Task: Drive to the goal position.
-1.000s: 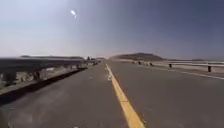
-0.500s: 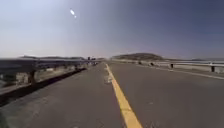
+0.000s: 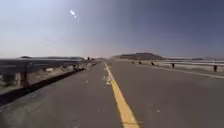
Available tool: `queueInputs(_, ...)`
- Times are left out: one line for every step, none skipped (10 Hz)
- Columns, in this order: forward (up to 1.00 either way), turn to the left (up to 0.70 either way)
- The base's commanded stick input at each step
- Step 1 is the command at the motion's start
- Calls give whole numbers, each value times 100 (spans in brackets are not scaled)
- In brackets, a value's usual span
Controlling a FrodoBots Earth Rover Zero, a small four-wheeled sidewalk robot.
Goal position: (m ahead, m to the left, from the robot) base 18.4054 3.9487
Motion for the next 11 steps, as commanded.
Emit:
queueInputs(50,0)
queueInputs(50,0)
queueInputs(50,0)
queueInputs(50,0)
queueInputs(50,0)
queueInputs(50,0)
queueInputs(50,0)
queueInputs(50,0)
queueInputs(50,0)
queueInputs(50,0)
queueInputs(50,0)
